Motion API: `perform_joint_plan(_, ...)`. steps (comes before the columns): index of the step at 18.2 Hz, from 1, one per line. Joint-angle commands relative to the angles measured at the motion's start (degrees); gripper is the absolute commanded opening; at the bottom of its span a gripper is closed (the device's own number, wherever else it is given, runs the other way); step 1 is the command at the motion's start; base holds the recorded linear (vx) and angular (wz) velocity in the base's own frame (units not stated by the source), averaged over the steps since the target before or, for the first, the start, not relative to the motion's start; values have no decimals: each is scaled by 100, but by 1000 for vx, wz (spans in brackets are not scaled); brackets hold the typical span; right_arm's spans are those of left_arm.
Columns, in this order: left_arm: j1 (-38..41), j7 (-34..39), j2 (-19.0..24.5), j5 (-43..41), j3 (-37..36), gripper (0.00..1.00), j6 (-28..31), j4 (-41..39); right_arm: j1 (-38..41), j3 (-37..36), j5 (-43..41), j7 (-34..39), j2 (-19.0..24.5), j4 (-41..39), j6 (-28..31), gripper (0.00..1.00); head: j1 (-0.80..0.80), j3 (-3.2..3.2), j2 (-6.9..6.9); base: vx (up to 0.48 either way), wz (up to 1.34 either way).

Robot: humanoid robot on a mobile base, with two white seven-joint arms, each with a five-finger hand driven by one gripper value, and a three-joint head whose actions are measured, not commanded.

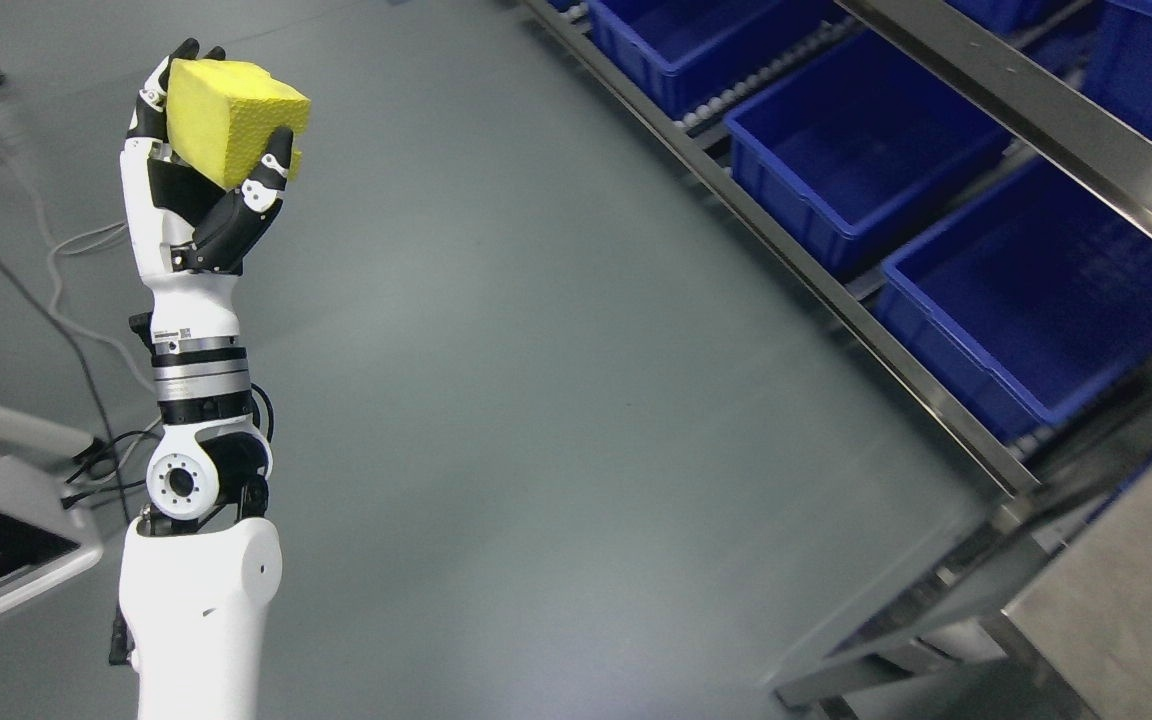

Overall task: Move yellow foam block to right shelf middle
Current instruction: 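Hold the cube aloft in the left hand while turning toward the blue bins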

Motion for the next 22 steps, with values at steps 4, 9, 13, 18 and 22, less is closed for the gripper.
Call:
perform_joint_plan(4, 55, -6, 95, 3, 37, 35, 2, -65, -8, 0, 0, 4, -100, -100, 4, 100, 0, 0, 0, 94, 791)
perform_joint_plan(9, 55, -15, 95, 3, -24, 35, 11, -56, -8, 0, 0, 4, -100, -100, 4, 100, 0, 0, 0, 116, 478)
perform_joint_plan(13, 55, -15, 95, 3, -59, 35, 98, -56, -8, 0, 0, 4, -100, -100, 4, 100, 0, 0, 0, 182, 241)
perform_joint_plan(18, 55, -15, 95, 3, -33, 35, 143, -47, -8, 0, 0, 4, -100, -100, 4, 100, 0, 0, 0, 256, -63)
perform_joint_plan(22, 46, -15, 95, 3, -59, 36, 143, -47, -17, 0, 0, 4, -100, -100, 4, 100, 0, 0, 0, 349, -440)
